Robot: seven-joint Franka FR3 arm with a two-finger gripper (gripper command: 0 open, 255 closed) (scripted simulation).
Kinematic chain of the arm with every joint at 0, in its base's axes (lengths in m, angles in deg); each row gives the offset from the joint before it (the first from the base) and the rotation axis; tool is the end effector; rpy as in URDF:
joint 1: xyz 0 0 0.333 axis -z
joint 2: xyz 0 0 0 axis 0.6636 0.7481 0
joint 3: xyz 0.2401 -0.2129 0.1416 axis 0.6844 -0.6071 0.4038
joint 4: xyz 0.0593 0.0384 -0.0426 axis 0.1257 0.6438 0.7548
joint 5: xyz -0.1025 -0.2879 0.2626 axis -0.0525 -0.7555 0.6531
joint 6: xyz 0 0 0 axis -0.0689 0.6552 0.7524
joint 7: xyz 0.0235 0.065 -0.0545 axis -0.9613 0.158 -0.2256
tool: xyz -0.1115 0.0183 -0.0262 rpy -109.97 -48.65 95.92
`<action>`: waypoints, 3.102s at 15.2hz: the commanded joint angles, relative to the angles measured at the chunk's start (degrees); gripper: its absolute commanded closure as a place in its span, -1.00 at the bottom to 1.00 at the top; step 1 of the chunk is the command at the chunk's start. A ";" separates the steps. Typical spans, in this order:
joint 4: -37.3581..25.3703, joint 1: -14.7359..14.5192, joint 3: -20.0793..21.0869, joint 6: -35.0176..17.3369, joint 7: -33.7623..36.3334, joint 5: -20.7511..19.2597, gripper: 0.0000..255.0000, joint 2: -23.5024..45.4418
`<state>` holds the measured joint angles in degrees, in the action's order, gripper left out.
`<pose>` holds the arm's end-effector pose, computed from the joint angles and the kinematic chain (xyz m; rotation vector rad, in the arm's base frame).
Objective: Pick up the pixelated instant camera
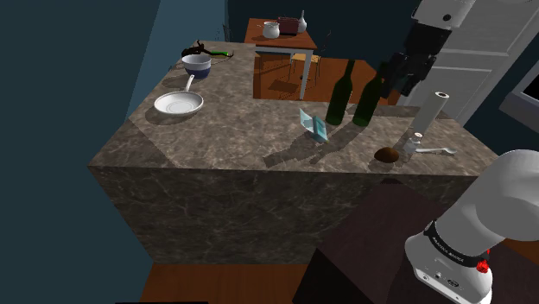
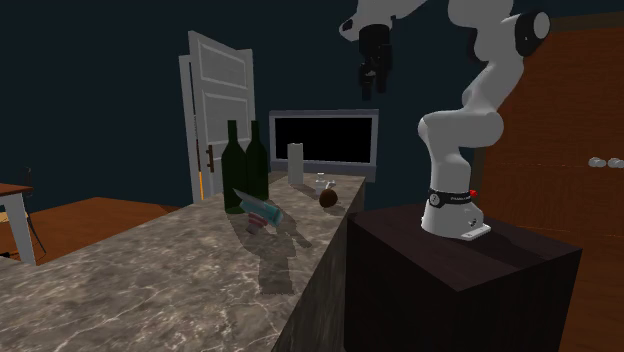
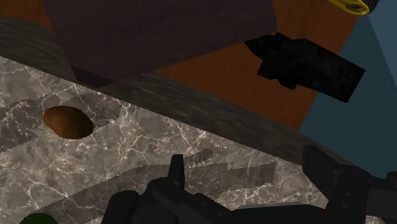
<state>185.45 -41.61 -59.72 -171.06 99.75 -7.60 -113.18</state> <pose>0.2877 -0.0206 0.5894 -3.0056 0.3398 -0.0332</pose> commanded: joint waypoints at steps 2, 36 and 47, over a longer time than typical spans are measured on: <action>-0.99 -0.17 -0.33 -0.71 -0.98 -0.61 -1.00 2.85; -76.92 -1.57 -2.86 10.40 -25.76 -17.91 -1.00 101.40; -83.49 5.21 9.15 11.35 -22.12 -27.54 -1.00 109.25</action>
<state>103.50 -37.11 -52.18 -160.18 77.33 -41.61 -6.50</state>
